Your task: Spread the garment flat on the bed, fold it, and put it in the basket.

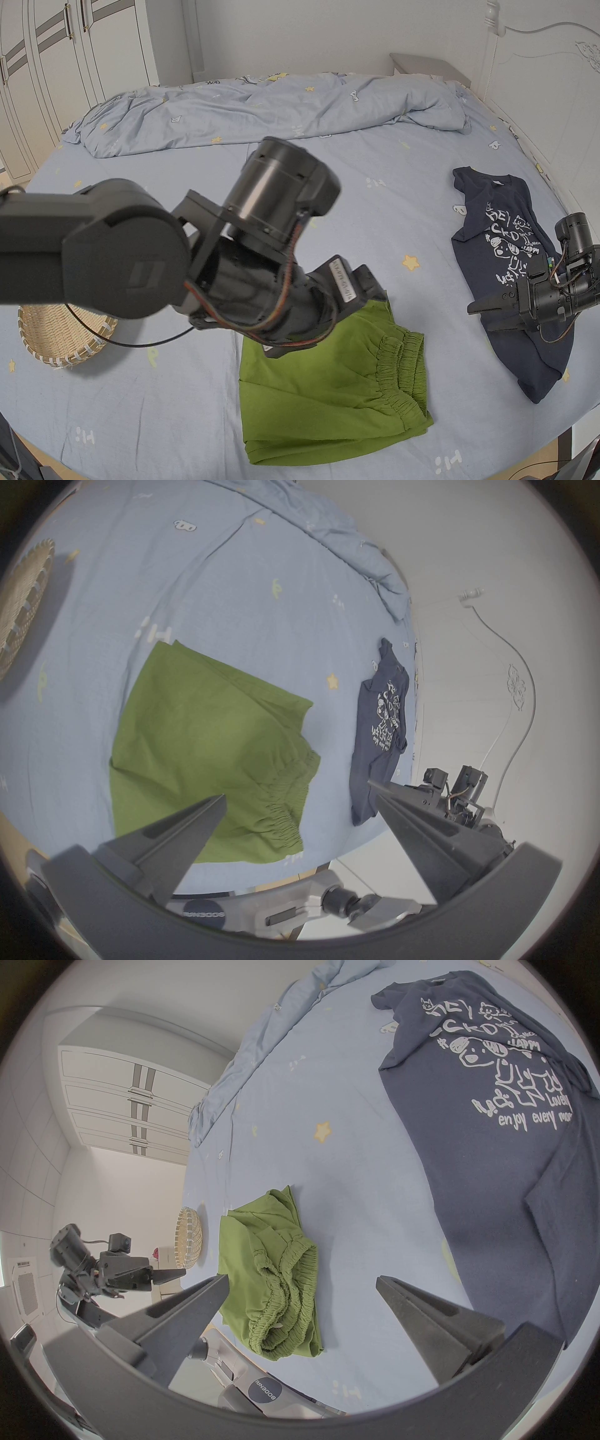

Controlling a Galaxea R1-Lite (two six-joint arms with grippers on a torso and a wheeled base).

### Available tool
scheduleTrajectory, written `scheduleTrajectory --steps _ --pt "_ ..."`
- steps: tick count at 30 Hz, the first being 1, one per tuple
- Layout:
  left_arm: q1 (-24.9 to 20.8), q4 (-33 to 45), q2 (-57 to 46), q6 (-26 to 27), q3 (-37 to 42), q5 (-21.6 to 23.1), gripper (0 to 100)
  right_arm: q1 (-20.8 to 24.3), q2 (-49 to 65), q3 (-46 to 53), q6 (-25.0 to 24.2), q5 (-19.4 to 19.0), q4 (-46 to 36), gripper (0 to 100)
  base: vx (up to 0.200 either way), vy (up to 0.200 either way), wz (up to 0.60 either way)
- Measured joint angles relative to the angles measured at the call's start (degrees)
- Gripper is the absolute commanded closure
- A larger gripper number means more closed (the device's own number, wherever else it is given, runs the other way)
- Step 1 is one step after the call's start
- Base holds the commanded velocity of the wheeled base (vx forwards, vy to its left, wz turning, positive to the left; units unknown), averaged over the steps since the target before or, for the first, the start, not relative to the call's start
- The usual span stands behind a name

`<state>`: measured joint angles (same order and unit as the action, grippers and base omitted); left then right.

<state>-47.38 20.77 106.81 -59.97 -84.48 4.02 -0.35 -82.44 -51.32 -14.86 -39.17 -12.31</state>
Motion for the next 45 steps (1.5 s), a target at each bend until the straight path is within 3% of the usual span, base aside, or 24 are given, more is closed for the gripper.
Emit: scheduleTrajectory --steps 7,13,17,22,28,45 --pt "12.3 -2.4 -5.9 12.5 13.0 18.2 0 0.8 0.9 0.0 -0.4 0.0 -0.2 0 0.000 0.000 0.00" --pt "21.7 -13.6 -9.5 21.8 27.7 27.7 0 1.6 2.3 -0.1 -0.7 0.0 -1.0 0 0.000 0.000 0.00" --pt "25.3 -25.9 -9.7 24.7 35.3 30.1 0 2.1 3.1 0.0 -0.8 0.0 -1.3 0 0.000 0.000 0.00" --pt "28.0 -33.7 -7.3 26.9 41.8 32.2 0 2.5 4.1 0.1 -0.9 0.0 -1.5 0 0.000 0.000 0.00" --pt "28.8 -38.8 -2.3 27.5 43.4 32.7 0 3.1 4.6 0.2 -1.0 0.0 -1.5 0 0.000 0.000 0.00" --pt "23.9 -42.5 4.9 27.3 41.3 32.8 0 3.5 4.7 0.5 -1.0 0.0 -1.5 0 0.000 0.000 0.00"
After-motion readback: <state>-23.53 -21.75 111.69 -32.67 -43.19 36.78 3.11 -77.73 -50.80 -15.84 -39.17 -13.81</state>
